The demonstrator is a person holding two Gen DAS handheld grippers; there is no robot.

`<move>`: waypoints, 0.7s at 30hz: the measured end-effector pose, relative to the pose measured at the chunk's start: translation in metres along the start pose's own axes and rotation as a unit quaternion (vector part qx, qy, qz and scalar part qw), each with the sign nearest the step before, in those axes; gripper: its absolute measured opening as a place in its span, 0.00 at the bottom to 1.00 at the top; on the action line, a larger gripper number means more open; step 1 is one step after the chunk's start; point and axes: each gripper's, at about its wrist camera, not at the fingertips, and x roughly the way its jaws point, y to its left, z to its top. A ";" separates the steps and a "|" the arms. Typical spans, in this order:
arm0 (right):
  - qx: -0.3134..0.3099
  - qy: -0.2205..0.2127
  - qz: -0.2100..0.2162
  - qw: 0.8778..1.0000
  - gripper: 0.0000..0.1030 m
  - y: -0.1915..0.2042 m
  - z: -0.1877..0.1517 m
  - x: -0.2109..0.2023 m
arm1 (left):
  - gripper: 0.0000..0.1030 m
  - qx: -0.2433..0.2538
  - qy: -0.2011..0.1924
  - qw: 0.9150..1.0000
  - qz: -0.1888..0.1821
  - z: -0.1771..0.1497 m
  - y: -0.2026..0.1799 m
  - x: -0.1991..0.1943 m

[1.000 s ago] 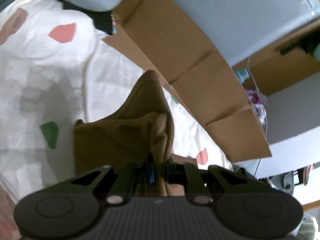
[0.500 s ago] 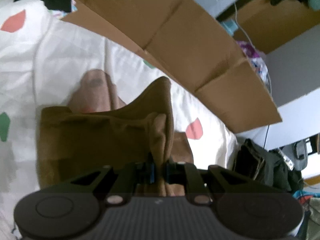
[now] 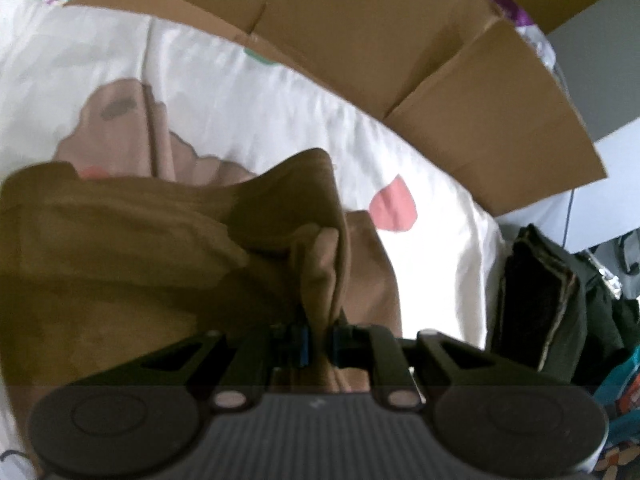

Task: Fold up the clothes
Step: 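Lower the lifted shirt onto the bed and open both tools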

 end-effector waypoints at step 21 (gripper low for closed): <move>0.082 -0.036 -0.024 0.996 0.01 -0.032 -0.014 -0.029 | 0.11 0.008 -0.003 1.000 0.011 0.000 -0.029 0.009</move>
